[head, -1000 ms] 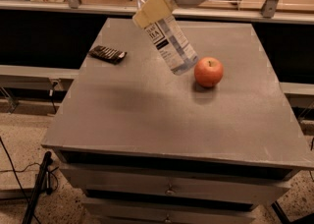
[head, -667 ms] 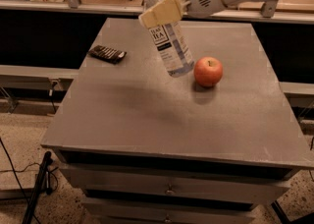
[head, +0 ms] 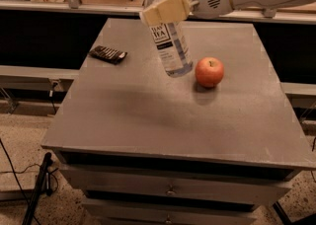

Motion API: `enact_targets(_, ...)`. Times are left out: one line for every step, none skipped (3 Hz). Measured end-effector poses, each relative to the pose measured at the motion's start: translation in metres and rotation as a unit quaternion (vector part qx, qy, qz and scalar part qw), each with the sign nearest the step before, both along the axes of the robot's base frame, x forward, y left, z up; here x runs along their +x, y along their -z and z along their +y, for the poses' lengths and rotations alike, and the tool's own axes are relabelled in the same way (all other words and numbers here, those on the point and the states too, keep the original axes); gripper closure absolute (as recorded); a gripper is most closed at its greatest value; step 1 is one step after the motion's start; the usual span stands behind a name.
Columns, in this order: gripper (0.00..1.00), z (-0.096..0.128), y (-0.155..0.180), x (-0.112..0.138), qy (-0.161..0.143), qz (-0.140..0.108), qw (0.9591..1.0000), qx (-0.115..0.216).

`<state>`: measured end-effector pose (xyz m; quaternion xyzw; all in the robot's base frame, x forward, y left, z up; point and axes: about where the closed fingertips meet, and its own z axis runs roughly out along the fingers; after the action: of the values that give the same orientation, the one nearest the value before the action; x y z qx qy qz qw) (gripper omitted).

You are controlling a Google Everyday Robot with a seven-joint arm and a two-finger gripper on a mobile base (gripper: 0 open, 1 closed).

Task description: Place blue plastic bottle upright

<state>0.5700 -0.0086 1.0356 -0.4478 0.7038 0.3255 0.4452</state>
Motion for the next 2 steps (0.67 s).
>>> enact_targets(1.0, 0.005, -0.001, -0.001, -0.01, -0.007, 0.9999, 0.003)
enact_targets(1.0, 0.013, -0.009, -0.015, -0.025, -0.03, 0.9987, 0.032)
